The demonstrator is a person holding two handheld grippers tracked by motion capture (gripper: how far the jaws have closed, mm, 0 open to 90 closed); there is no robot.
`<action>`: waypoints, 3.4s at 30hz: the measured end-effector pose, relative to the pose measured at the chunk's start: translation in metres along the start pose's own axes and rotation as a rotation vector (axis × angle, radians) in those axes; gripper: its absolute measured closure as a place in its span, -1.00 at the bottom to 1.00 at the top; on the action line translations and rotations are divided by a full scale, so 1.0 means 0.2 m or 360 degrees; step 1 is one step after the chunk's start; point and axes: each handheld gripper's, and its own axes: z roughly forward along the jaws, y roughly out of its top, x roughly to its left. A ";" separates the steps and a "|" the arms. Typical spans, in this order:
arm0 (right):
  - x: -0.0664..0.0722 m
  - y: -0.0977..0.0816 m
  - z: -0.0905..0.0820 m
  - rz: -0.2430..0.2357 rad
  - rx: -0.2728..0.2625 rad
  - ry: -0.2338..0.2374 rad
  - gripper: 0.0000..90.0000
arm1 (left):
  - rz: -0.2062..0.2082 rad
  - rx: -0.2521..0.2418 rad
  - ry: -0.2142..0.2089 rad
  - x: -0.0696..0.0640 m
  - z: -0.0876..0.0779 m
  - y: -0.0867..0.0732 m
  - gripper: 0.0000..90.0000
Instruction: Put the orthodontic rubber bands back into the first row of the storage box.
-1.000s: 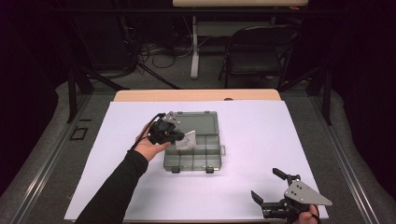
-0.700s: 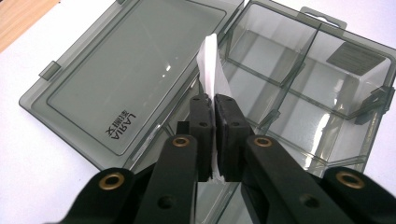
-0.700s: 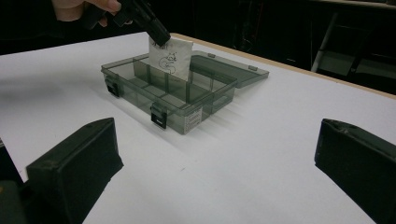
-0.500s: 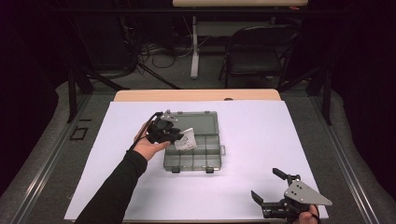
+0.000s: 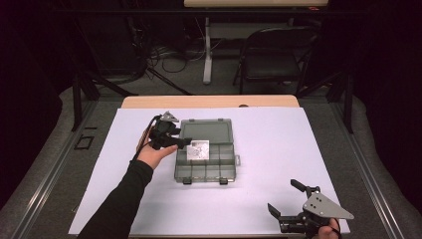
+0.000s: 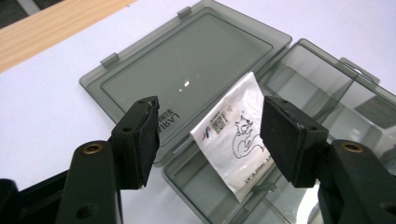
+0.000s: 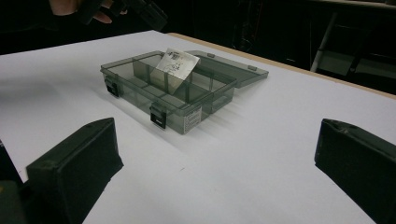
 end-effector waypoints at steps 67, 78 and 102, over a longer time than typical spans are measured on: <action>0.00 -0.01 0.02 0.0017 -0.0003 0.0007 -1.00 | -0.0099 -0.0552 -0.0050 -0.12 -0.51 -0.33 -0.99; 0.00 0.00 0.01 0.0006 0.0012 0.0006 -1.00 | -0.0099 -0.0565 -0.0031 -0.18 -0.53 -0.46 -0.99; 0.00 0.00 0.00 0.0014 0.0012 0.0006 -1.00 | -0.0135 -0.0589 0.0018 -0.23 -0.56 -0.77 -0.99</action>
